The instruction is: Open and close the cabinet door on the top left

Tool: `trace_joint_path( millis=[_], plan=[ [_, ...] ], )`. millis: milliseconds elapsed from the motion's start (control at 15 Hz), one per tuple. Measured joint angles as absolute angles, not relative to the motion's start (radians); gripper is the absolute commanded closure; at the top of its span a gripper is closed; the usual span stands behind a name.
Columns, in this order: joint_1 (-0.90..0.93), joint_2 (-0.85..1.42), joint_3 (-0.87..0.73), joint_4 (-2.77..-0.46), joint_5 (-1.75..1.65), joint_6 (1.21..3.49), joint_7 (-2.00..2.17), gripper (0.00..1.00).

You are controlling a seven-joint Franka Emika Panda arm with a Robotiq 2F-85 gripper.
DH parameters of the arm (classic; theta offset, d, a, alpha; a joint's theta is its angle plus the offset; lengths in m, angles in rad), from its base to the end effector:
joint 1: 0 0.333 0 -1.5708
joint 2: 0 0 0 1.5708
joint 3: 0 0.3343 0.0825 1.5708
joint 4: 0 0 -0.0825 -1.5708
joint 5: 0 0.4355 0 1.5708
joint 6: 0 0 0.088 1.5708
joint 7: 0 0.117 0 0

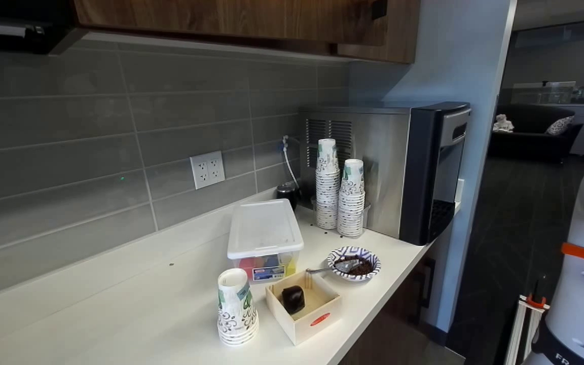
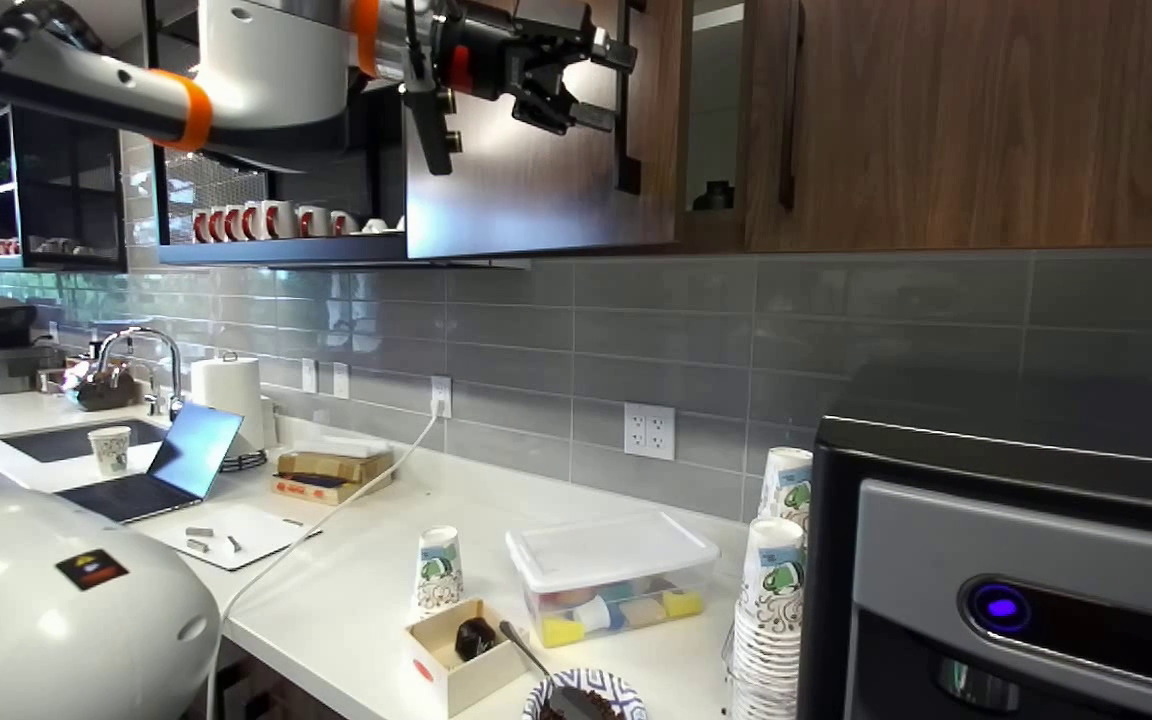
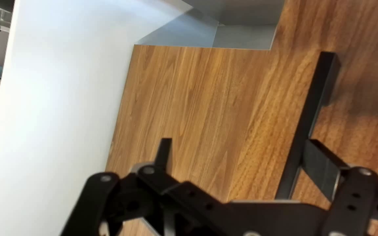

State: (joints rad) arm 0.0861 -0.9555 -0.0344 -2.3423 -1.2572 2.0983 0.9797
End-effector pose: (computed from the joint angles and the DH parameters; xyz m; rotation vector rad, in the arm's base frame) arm 0.3273 -0.0445 0.7598 1.8907 -0.6504 1.3699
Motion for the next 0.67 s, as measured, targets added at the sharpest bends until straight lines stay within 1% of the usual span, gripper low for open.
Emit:
trace_joint_path(
  millis=[667],
  plan=[
    [-0.016, -0.741, -0.084, -2.123, -1.307, 2.211, 0.899, 0.00]
  ],
)
